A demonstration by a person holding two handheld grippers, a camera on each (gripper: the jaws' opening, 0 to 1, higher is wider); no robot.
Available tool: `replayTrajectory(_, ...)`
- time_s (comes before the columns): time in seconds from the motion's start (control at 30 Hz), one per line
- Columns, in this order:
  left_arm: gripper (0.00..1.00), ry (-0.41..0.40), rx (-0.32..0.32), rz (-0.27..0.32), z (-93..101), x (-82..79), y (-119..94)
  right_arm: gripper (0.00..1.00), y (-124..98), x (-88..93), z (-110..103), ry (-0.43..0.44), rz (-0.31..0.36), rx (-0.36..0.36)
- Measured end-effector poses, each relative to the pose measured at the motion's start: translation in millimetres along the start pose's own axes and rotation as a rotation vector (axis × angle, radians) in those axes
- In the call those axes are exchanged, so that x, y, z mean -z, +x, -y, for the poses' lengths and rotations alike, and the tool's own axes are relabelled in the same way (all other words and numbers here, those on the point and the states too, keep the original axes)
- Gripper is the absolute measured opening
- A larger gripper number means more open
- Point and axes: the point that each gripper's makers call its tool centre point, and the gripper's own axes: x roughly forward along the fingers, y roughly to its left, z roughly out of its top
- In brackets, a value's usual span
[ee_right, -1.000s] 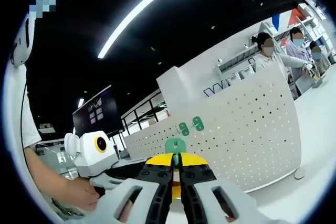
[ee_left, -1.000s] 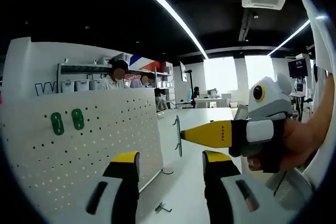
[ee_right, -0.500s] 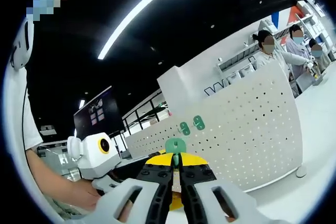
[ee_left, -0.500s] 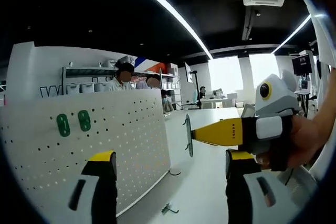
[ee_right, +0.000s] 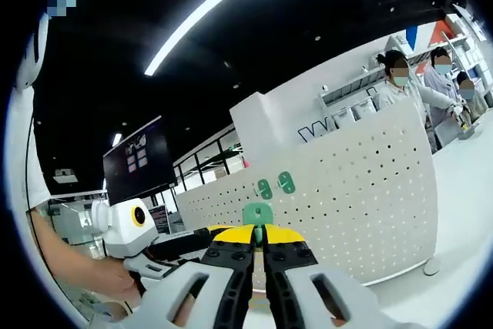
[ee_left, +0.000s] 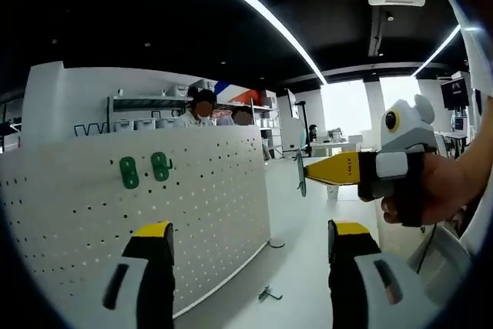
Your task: Insert the hook assembly into the mounting plate slot until the hook locks in place.
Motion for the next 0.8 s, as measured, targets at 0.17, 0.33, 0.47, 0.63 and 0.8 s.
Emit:
replayTrajectory(0.17,0.85,0.005,-0.011,-0.003,-4.0,4.8,-8,0.01,6,-1.9,2,-0.037,-0.011,0.000)
replayTrajectory(0.33,0.84,-0.019,-0.034,0.003,-9.0,8.1,-16,0.01,11,-6.6,10,-0.079,-0.020,0.022)
replayTrajectory(0.47,0.84,-0.019,-0.052,-0.006,-12.4,12.7,-24,0.01,15,-9.7,17,-0.100,-0.031,0.039)
replayTrajectory(0.63,0.84,-0.035,-0.076,-0.001,-18.0,15.1,-36,0.01,22,-15.7,22,-0.134,-0.033,0.048)
replayTrajectory(0.8,0.84,-0.051,-0.113,0.015,-26.4,15.2,-49,0.01,26,-19.5,28,-0.167,-0.034,0.067)
